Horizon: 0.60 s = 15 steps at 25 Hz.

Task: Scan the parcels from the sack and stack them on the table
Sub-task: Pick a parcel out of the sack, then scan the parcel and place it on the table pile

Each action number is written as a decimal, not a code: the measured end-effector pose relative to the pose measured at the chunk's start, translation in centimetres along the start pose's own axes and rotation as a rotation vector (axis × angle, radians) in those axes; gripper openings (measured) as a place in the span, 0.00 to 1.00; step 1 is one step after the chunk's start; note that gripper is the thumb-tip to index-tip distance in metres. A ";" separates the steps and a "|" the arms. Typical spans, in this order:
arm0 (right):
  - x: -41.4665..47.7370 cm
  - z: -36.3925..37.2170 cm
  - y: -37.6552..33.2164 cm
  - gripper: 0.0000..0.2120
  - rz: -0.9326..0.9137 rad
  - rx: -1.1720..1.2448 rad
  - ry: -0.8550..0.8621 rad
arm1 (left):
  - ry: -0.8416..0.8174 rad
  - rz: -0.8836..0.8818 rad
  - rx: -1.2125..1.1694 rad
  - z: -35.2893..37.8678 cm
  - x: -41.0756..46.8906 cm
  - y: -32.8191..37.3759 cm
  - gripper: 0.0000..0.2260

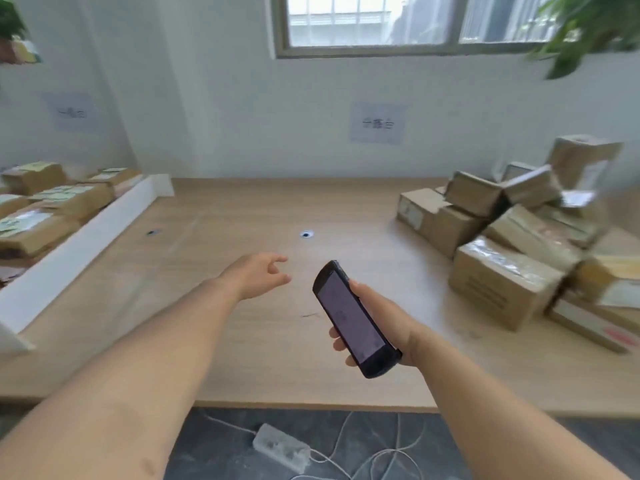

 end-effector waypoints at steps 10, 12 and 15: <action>-8.0 -15.9 3.2 0.31 -0.025 0.225 0.380 | -0.147 0.357 0.149 11.9 5.8 20.0 0.27; -8.9 -17.8 3.8 0.32 -0.015 0.273 0.451 | -0.158 0.448 0.200 13.6 6.9 23.5 0.29; -9.6 -20.7 4.3 0.33 -0.002 0.332 0.553 | -0.184 0.577 0.274 16.2 8.7 28.5 0.34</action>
Point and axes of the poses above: each hand's wrist, its own x-axis towards the middle knuckle, its own z-axis out of the palm, y = z × x, the point moved 3 cm from there along x, towards the middle knuckle, and after that the axes turned 9 degrees about -z, right-handed, at the moved point
